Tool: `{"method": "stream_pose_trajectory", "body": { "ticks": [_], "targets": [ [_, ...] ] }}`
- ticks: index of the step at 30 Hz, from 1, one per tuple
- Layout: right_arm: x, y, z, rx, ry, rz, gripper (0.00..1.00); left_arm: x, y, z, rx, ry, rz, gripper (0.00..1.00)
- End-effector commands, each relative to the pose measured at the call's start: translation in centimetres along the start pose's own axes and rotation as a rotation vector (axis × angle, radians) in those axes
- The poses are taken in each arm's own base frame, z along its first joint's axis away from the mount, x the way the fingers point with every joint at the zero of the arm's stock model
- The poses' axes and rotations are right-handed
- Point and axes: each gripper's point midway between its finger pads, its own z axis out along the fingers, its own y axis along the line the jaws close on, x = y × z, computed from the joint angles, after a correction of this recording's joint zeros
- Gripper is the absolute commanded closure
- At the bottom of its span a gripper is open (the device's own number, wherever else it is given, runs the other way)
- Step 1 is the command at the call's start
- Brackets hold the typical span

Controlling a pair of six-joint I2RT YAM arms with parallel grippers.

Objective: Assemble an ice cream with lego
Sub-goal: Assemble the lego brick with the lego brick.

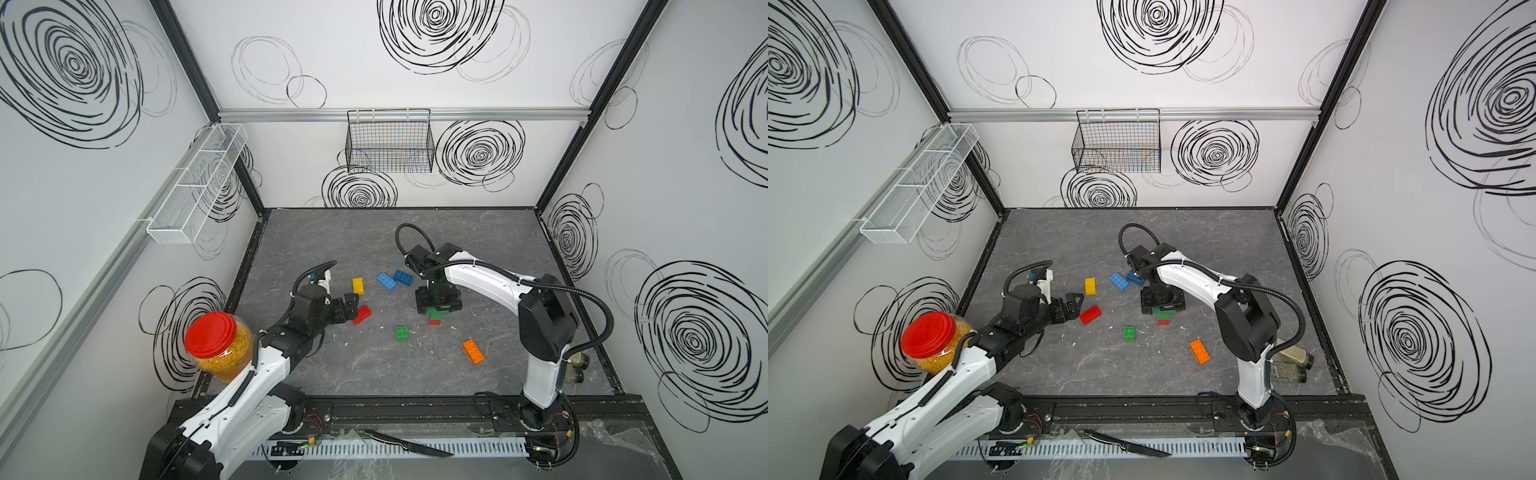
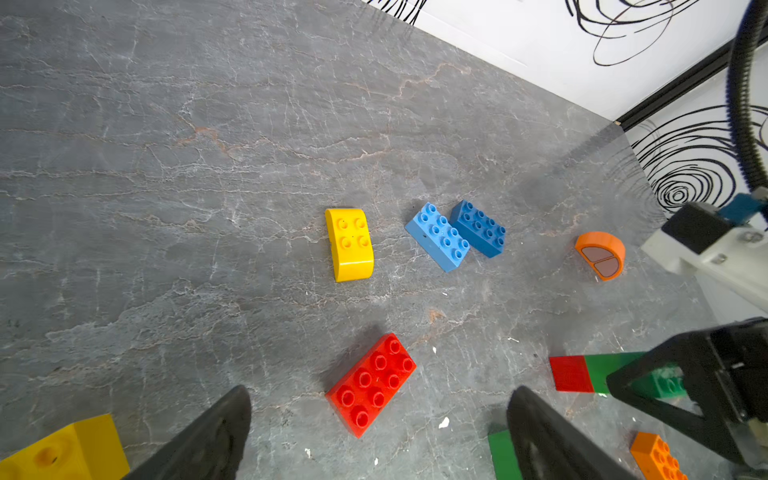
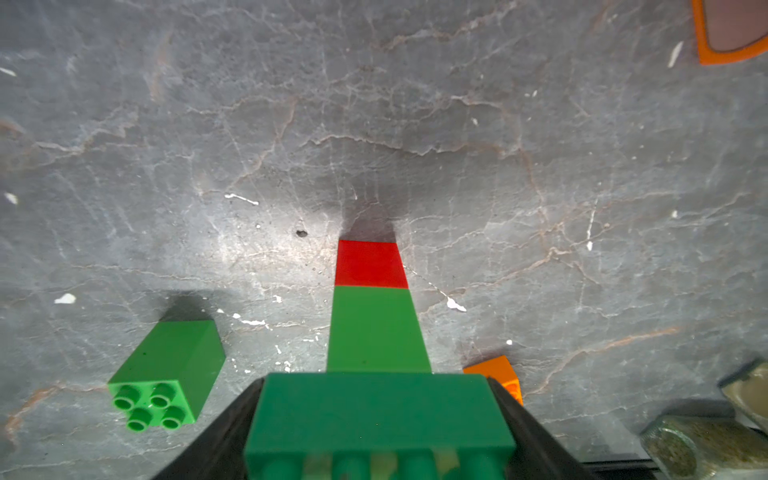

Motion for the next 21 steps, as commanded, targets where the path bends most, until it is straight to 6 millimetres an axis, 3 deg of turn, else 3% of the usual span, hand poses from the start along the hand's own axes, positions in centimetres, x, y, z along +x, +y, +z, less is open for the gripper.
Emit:
{"method": "stream_pose_trajectory", "body": {
  "ticks": [1, 10, 15, 21],
  "targets": [
    [0.0, -0.2, -1.3, 0.005, -0.008, 0.015, 0.15, -0.8, 0.0, -0.2, -0.003, -0.03, -0.009, 0.01],
    [0.8, -1.0, -4.9, -0.048, -0.069, 0.087, 0.04, -1.0, 0.0, -0.4, 0.0, -0.036, -0.01, 0.01],
    [3.1, -2.5, -7.3, -0.09, -0.082, 0.172, 0.02, -1.0, -0.1, -0.4, 0.004, -0.035, -0.01, 0.01],
    [6.8, -5.6, -7.3, -0.142, -0.06, 0.344, 0.0, -0.9, -0.1, -0.3, 0.001, -0.034, -0.009, 0.01]
  ]
}}
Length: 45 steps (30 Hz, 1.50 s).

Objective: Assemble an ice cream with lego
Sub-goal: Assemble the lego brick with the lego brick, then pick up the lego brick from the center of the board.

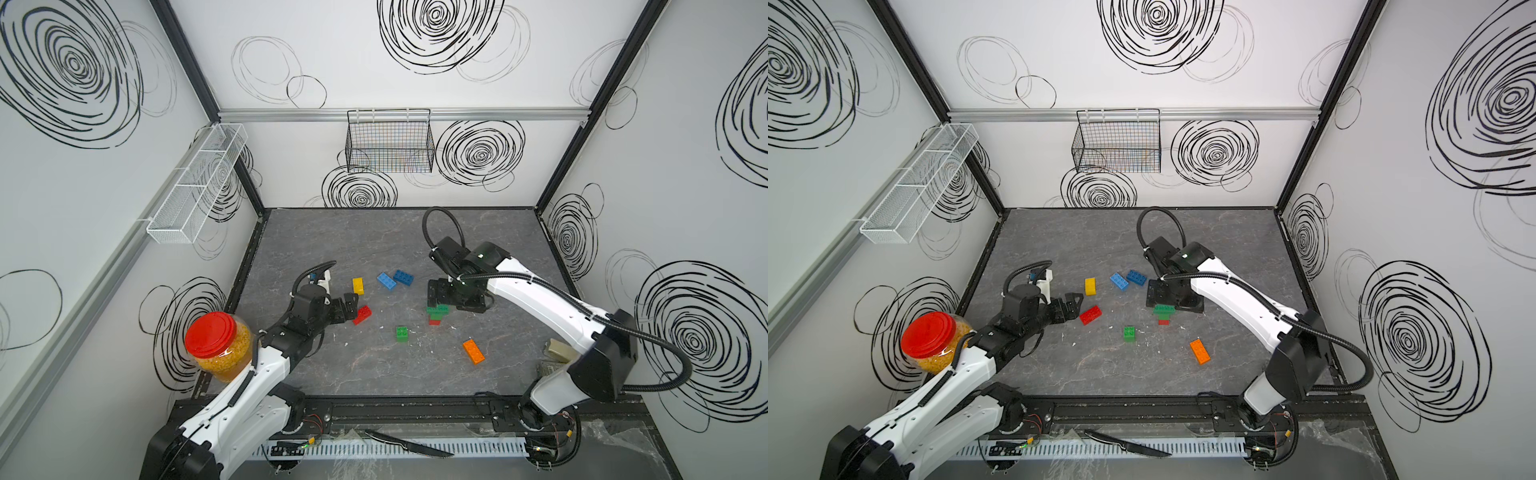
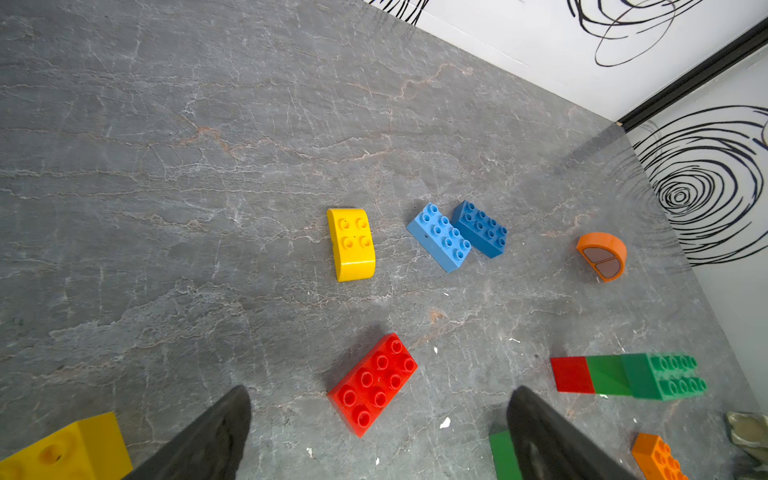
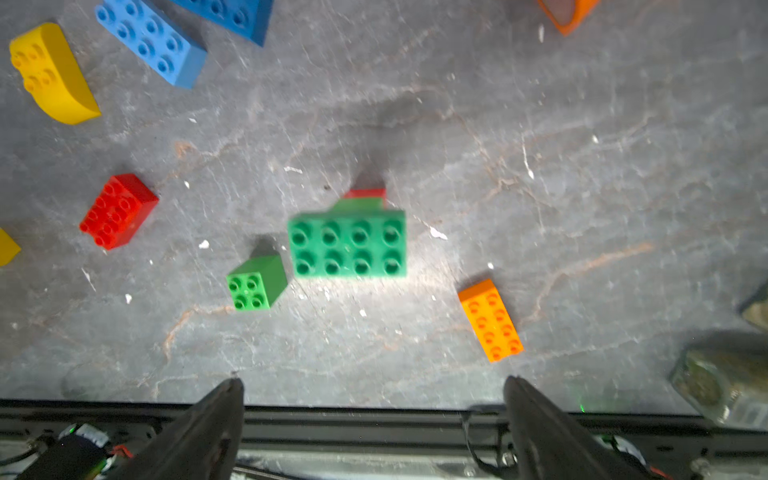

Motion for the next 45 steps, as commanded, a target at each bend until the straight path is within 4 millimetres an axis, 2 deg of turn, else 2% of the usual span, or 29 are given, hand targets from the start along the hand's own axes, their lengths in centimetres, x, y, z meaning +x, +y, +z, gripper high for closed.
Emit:
{"method": "stream_pose_trajectory", "body": {
  "ticks": [1, 5, 10, 19, 24, 31, 39, 45],
  "targets": [
    [2.6, -3.2, 0.3, 0.023, 0.063, 0.165, 0.0, -0.9, -0.2, -0.3, 0.006, -0.033, -0.007, 0.01],
    [4.1, -5.3, 1.2, -0.062, 0.066, 0.329, 0.0, -0.8, -0.2, -0.2, 0.005, -0.029, -0.007, 0.01],
    [5.0, -6.6, 3.0, -0.117, 0.055, 0.491, 0.0, -0.7, -0.2, -0.1, 0.01, -0.023, -0.009, 0.01],
    [6.5, -9.1, 6.7, -0.028, 0.126, 0.727, 0.0, -0.6, -0.3, -0.2, 0.016, -0.025, -0.011, 0.01],
    [6.3, -9.4, 7.8, 0.006, 0.131, 0.786, 0.01, -0.5, -0.2, -0.3, 0.013, -0.028, -0.011, 0.01],
    [7.5, -9.8, 10.3, 0.018, 0.164, 0.848, 0.05, -0.7, -0.2, -0.2, 0.014, -0.03, -0.012, 0.01],
    [7.7, -10.6, 11.4, 0.015, 0.135, 0.887, 0.09, -0.6, -0.1, -0.3, 0.013, -0.03, -0.015, 0.01],
    [6.8, -10.4, 11.3, -0.006, 0.103, 0.892, 0.09, -0.8, -0.1, -0.5, 0.009, -0.039, -0.012, 0.01]
  ]
}}
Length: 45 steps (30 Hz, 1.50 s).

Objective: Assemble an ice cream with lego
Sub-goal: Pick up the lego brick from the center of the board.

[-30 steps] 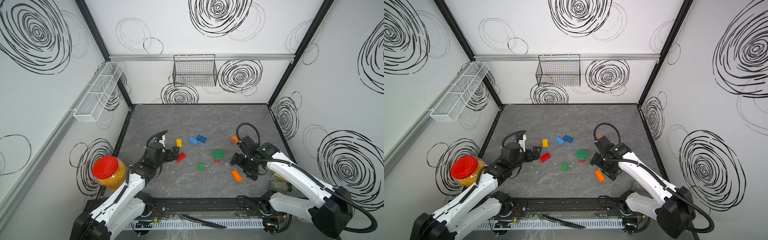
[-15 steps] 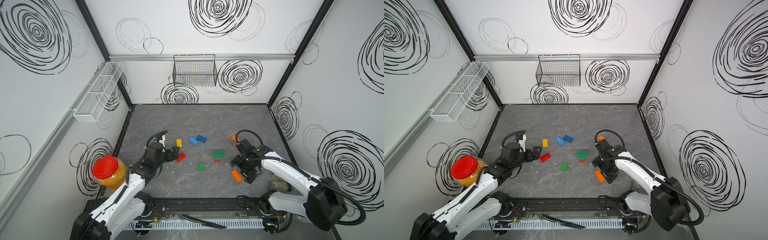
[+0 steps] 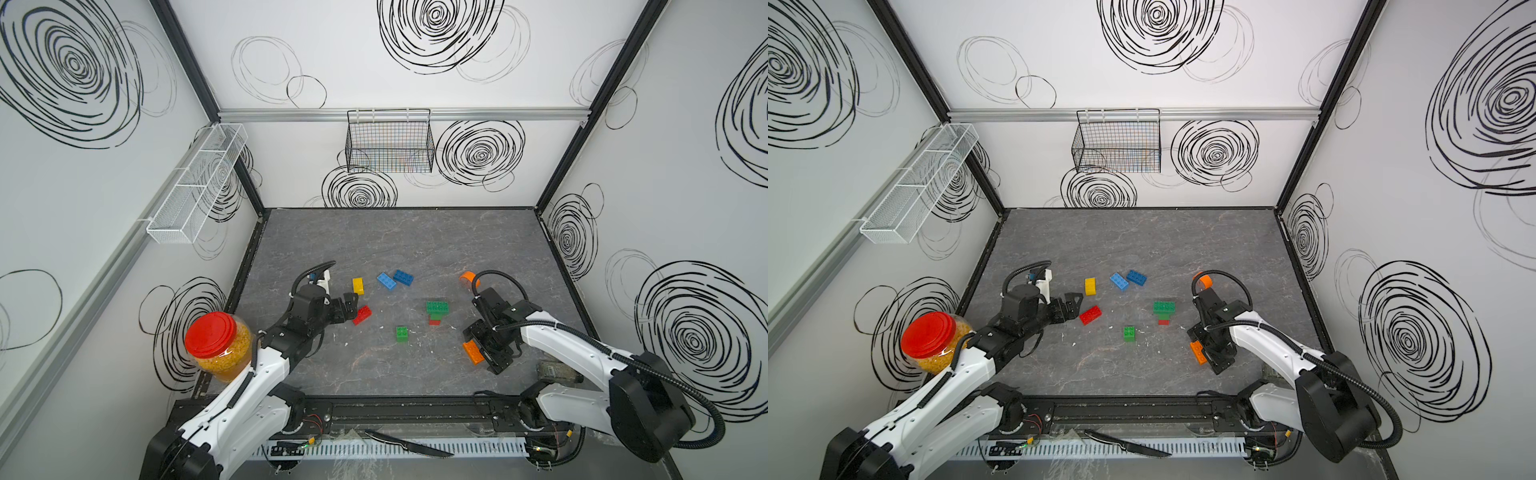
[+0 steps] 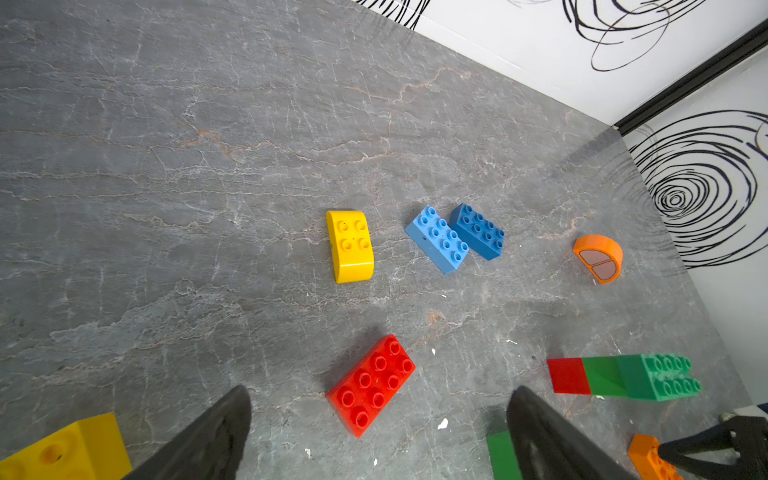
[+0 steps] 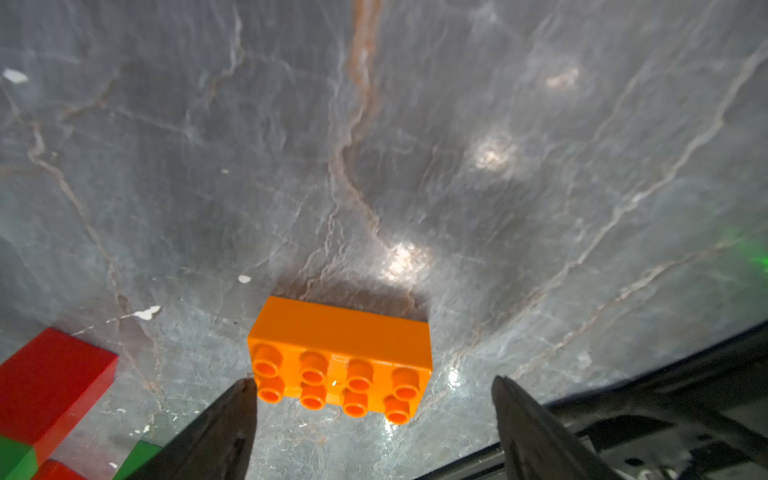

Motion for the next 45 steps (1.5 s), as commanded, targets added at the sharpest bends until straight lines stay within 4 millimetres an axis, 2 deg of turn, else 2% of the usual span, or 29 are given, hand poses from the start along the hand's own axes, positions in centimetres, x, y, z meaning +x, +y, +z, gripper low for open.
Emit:
{"method": "stream_pose_trajectory", "body": {
  "ticks": [1, 15, 37, 42, 45],
  "targets": [
    [-0.6, 0.6, -0.4, -0.034, -0.033, 0.027, 0.09, -0.6, 0.0, -0.3, 0.002, -0.032, -0.01, 0.01],
    [-0.7, 1.1, 0.9, -0.005, -0.009, 0.004, 0.15, -0.5, 0.2, -0.3, -0.003, -0.026, -0.01, 0.01],
    [-0.2, 1.4, 1.4, -0.004, 0.011, -0.012, 0.24, -0.5, 0.3, -0.3, -0.007, -0.027, -0.012, 0.01],
    [-0.1, 1.3, 1.4, -0.001, 0.01, -0.017, 0.3, -0.5, 0.3, -0.3, -0.007, -0.027, -0.013, 0.01],
    [-0.3, 1.6, 0.8, -0.009, -0.004, -0.03, 0.34, -0.5, 0.3, -0.3, -0.006, -0.029, -0.013, 0.01]
  ]
}}
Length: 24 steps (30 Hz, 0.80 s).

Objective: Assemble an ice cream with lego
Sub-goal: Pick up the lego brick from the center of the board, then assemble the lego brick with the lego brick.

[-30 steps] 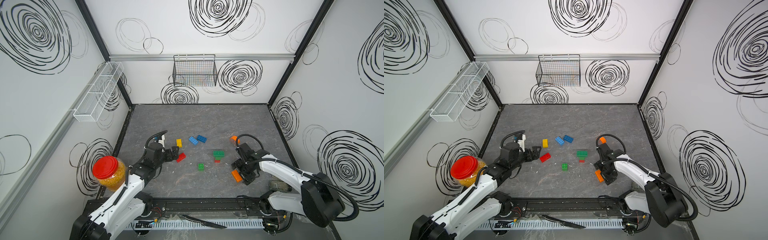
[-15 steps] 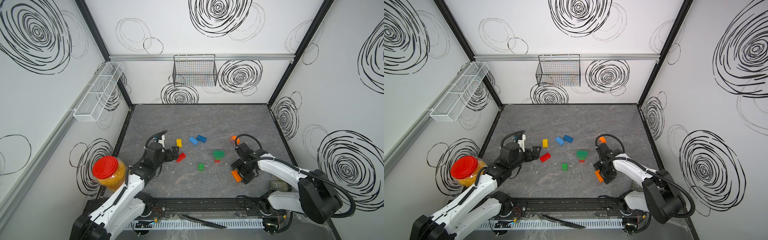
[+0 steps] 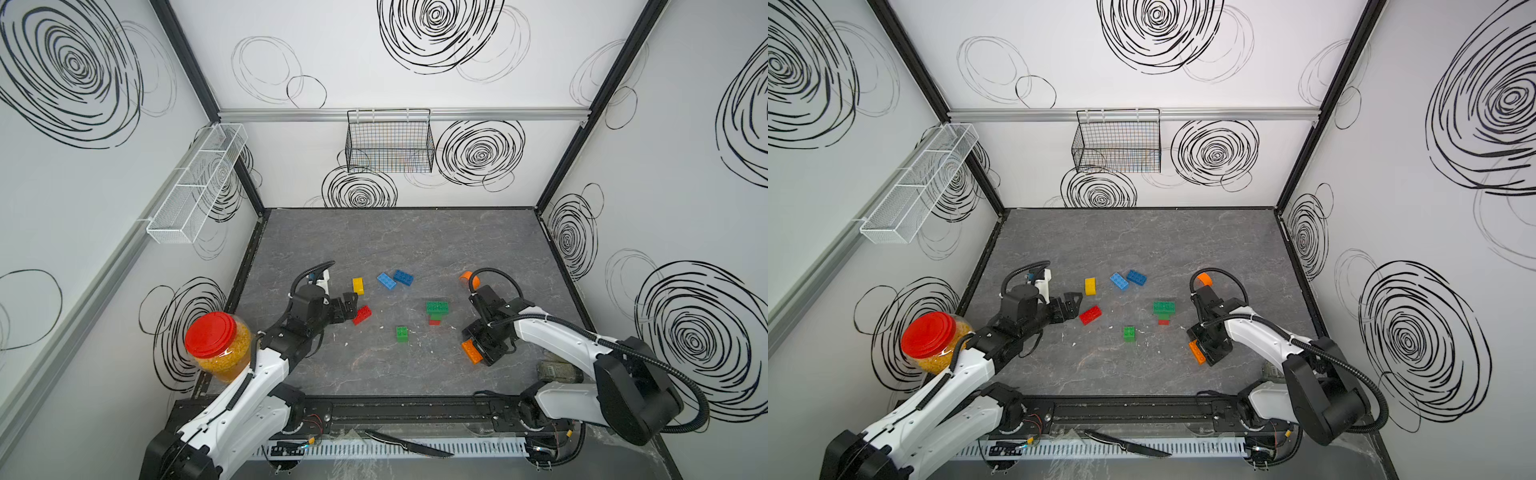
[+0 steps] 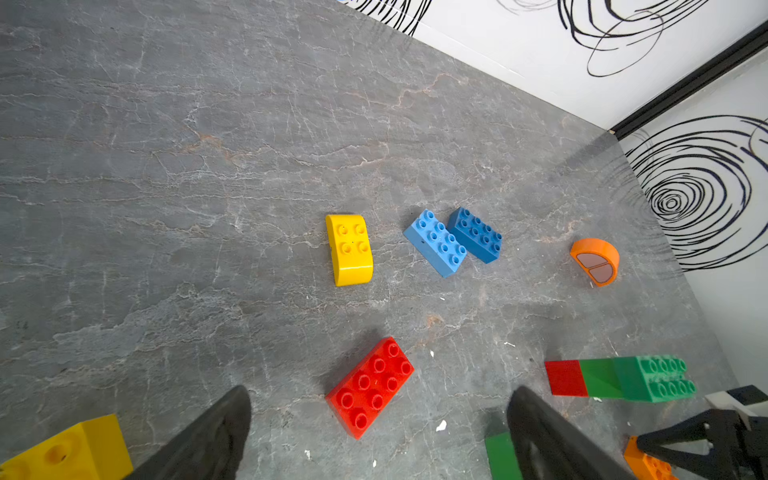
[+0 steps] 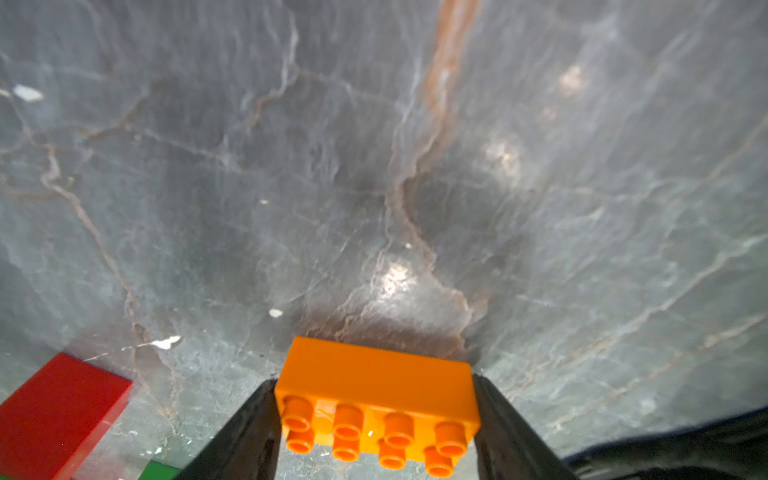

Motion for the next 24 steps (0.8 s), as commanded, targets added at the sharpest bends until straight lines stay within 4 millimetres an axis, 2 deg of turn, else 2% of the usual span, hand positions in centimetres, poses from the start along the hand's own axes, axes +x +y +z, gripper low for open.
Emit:
{"method": "stream_pose_trajectory", "body": {
  "ticks": [1, 8, 13, 19, 24],
  "targets": [
    [-0.1, 0.4, -0.9, -0.004, -0.02, -0.016, 0.35, -0.4, 0.3, -0.2, -0.007, -0.021, -0.012, 0.01],
    [-0.5, 1.3, -2.9, -0.004, -0.048, -0.115, 0.4, -0.3, 0.2, -0.1, -0.002, -0.017, -0.013, 0.01],
    [-0.4, 3.3, -5.6, -0.02, -0.058, -0.265, 0.42, -0.3, 0.0, 0.0, 0.004, -0.01, -0.012, 0.01],
    [-0.2, 6.4, -9.2, -0.056, -0.061, -0.458, 0.43, -0.2, -0.1, 0.1, 0.008, -0.001, -0.013, 0.01],
    [0.3, 9.4, -11.2, -0.099, -0.043, -0.622, 0.42, -0.1, -0.3, 0.3, 0.016, 0.013, -0.01, 0.01]
  ]
}}
